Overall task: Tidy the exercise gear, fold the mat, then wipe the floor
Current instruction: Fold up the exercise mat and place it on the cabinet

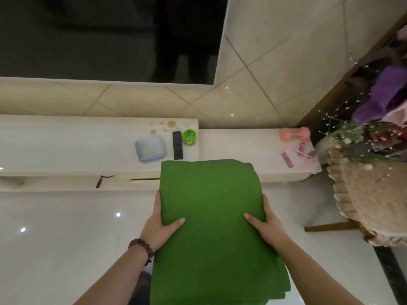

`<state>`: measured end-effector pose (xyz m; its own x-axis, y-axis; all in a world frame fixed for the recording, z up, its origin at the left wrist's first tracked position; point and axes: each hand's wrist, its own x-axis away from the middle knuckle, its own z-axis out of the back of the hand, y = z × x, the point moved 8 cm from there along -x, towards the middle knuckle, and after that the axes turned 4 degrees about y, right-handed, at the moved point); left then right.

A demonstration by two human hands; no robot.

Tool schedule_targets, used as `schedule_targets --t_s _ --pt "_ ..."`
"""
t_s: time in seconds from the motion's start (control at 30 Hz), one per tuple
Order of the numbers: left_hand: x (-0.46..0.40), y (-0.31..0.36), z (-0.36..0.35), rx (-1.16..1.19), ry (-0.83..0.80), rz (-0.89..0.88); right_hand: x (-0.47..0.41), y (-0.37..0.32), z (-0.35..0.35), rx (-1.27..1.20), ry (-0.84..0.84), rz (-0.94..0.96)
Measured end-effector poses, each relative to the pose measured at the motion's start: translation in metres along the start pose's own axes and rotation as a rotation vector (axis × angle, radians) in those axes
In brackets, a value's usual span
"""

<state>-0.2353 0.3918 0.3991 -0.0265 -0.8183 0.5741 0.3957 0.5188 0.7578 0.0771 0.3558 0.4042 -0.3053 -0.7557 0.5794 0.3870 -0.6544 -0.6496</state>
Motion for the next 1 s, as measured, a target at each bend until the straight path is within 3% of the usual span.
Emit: schedule_targets --t_s 0.27,0.67,0.87,1.0 --pt "-0.034 0.045 -0.063 -0.021 0.049 -0.022 -0.064 0.017 0.064 -0.026 0.004 0.049" --pt "-0.184 0.083 -0.128 -0.05 0.01 -0.004 -0.222 0.018 0.102 -0.069 0.006 0.008" --pt "-0.258 0.066 -0.18 0.302 0.167 0.211 -0.36 -0.003 0.126 0.152 -0.105 0.157" --pt "-0.301 0.033 -0.247 0.561 0.188 0.464 -0.465 -0.026 0.125 0.34 -0.275 0.292"
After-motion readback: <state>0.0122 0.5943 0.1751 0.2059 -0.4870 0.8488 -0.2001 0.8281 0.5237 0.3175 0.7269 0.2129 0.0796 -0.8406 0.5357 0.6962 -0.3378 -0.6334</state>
